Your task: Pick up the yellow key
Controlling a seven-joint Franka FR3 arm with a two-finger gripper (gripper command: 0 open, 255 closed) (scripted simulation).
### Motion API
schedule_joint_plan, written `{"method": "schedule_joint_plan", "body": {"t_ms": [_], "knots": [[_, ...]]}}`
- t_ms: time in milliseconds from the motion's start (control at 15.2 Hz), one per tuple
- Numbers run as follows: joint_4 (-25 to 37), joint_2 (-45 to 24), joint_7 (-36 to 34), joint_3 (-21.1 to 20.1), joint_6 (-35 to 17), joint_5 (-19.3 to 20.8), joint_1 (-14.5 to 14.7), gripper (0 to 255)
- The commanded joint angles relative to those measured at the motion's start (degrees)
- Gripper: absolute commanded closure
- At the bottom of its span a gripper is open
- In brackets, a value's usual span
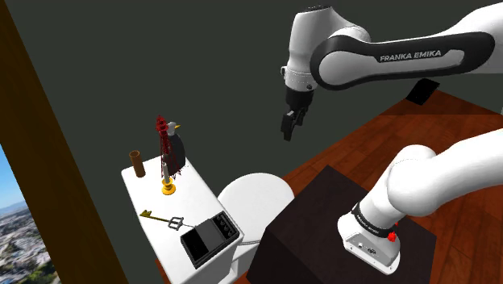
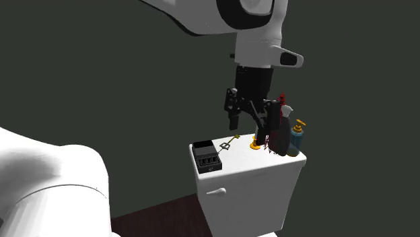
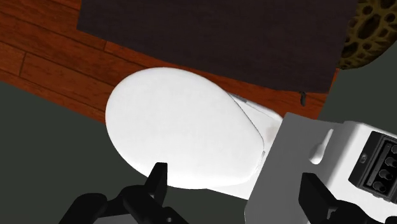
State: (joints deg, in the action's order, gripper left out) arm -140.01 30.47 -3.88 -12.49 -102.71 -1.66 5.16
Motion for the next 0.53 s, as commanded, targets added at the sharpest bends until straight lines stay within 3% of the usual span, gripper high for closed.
{"method": "schedule_joint_plan", "body": {"t_ms": [0, 462], "knots": [[0.20, -2.60, -2.16, -2.02, -2.73, -0.61, 0.76, 0], [3.57, -14.86, -9.91, -8.62, -12.13, 0.38, 2.24, 0]]}}
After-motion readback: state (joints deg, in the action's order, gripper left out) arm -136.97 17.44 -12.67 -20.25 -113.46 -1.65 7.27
